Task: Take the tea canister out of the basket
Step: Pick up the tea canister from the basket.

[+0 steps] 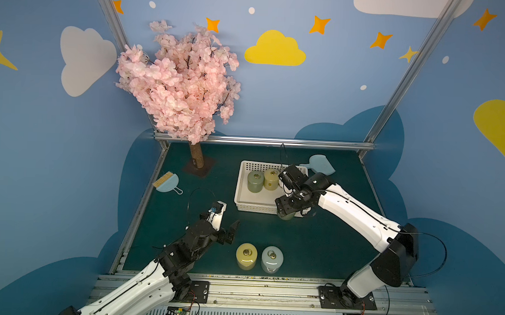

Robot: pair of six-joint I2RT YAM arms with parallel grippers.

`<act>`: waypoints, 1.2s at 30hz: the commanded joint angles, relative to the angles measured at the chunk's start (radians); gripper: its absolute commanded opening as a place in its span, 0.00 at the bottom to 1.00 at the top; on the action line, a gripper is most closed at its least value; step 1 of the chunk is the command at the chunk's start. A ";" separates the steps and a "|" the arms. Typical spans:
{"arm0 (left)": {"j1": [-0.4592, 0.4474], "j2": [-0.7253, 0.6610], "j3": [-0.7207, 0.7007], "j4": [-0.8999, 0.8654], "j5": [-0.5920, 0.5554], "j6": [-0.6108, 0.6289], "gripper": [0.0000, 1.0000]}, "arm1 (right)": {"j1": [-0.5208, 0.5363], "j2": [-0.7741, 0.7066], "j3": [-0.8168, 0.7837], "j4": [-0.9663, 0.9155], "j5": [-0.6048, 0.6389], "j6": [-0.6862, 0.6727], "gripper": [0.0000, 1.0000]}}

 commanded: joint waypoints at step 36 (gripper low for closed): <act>0.002 -0.020 -0.015 0.021 -0.017 0.012 1.00 | 0.226 -0.458 -0.468 0.052 0.014 0.309 0.64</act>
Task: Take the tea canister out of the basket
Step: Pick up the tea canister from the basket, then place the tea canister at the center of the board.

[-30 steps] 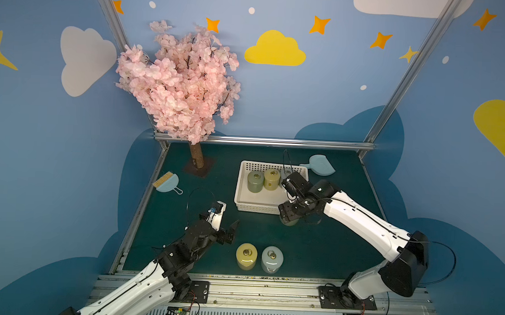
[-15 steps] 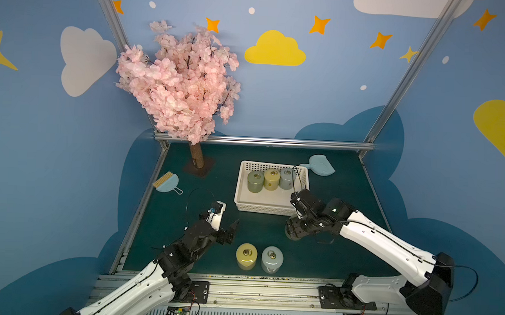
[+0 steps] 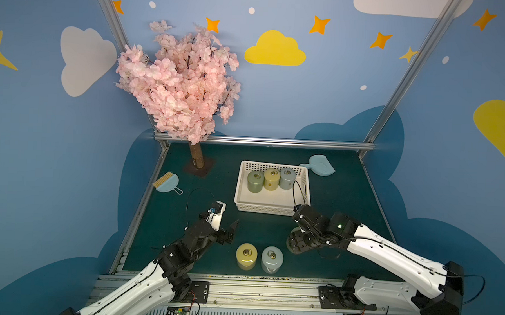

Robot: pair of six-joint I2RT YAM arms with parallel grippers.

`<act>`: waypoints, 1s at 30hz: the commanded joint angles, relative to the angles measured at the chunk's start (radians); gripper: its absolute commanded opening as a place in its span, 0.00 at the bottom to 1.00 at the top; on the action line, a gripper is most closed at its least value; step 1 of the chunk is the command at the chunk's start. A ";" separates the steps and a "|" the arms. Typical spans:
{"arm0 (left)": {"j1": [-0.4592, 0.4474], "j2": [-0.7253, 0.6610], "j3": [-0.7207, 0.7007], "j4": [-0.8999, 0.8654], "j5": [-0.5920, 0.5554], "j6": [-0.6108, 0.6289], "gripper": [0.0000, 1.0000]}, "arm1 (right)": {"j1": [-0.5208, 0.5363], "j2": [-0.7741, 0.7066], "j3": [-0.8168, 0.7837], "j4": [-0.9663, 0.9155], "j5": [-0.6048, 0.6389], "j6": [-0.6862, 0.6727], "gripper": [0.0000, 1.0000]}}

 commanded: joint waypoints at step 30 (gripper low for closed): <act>0.003 -0.010 -0.018 0.021 -0.018 0.007 1.00 | 0.174 -0.043 -0.204 0.141 0.024 0.241 0.64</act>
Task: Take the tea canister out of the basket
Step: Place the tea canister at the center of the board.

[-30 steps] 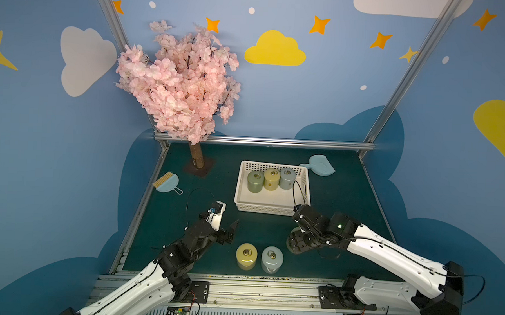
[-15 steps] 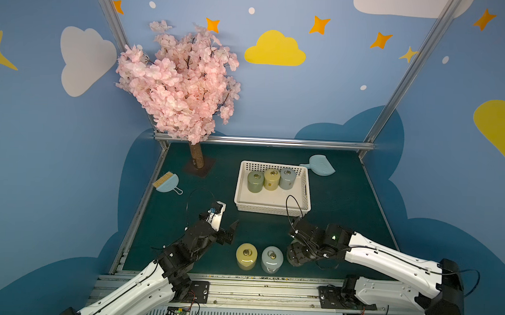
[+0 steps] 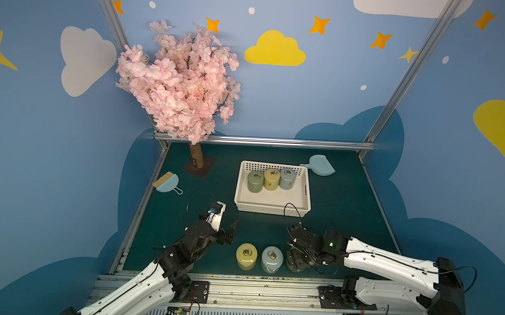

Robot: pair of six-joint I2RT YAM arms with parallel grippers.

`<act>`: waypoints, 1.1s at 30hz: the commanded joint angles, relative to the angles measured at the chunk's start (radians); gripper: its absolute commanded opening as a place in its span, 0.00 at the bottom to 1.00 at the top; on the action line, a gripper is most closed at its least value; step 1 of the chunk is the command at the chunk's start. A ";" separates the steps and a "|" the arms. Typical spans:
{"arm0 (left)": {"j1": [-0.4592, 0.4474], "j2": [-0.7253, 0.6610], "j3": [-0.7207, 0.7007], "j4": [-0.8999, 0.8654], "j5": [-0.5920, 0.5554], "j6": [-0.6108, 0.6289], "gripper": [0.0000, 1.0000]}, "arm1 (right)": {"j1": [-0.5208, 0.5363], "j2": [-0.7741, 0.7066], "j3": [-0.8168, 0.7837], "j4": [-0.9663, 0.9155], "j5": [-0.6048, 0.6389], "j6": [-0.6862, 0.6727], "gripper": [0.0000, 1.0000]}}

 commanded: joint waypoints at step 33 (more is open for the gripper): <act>0.002 -0.016 -0.012 0.021 -0.014 0.005 1.00 | 0.043 -0.025 -0.053 0.072 0.018 0.071 0.98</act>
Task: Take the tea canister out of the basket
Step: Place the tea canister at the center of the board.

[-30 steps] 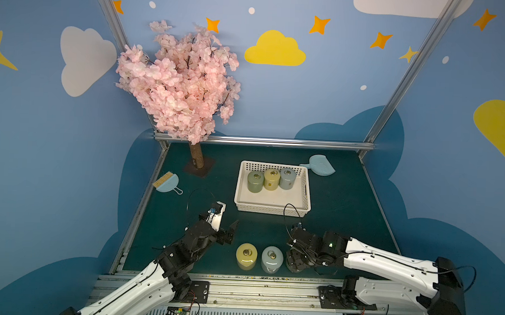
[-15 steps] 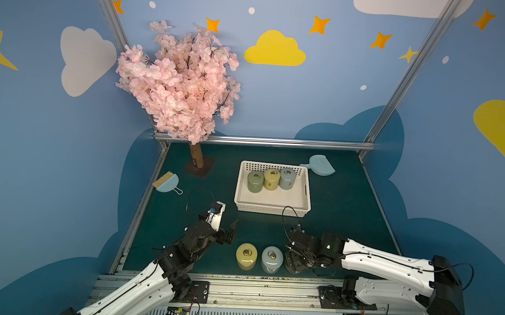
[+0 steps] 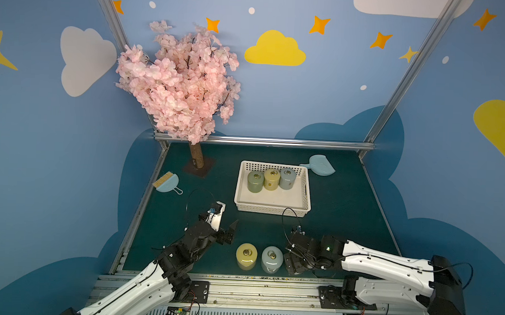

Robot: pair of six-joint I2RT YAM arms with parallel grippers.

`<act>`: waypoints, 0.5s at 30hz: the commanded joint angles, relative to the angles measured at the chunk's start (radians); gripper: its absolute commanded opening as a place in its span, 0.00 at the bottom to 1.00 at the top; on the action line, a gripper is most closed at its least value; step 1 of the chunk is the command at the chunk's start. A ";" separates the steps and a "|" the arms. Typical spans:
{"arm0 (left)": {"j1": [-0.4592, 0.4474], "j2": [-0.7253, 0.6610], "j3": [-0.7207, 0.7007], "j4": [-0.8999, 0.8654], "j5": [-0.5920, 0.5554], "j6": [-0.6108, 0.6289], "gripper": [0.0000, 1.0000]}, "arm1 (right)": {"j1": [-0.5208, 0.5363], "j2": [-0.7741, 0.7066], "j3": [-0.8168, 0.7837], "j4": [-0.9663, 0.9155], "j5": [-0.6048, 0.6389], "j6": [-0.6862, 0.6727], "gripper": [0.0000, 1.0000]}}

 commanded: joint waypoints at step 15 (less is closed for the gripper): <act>0.003 -0.025 -0.013 0.017 0.002 0.008 1.00 | 0.001 -0.172 0.037 -0.058 0.183 0.009 0.98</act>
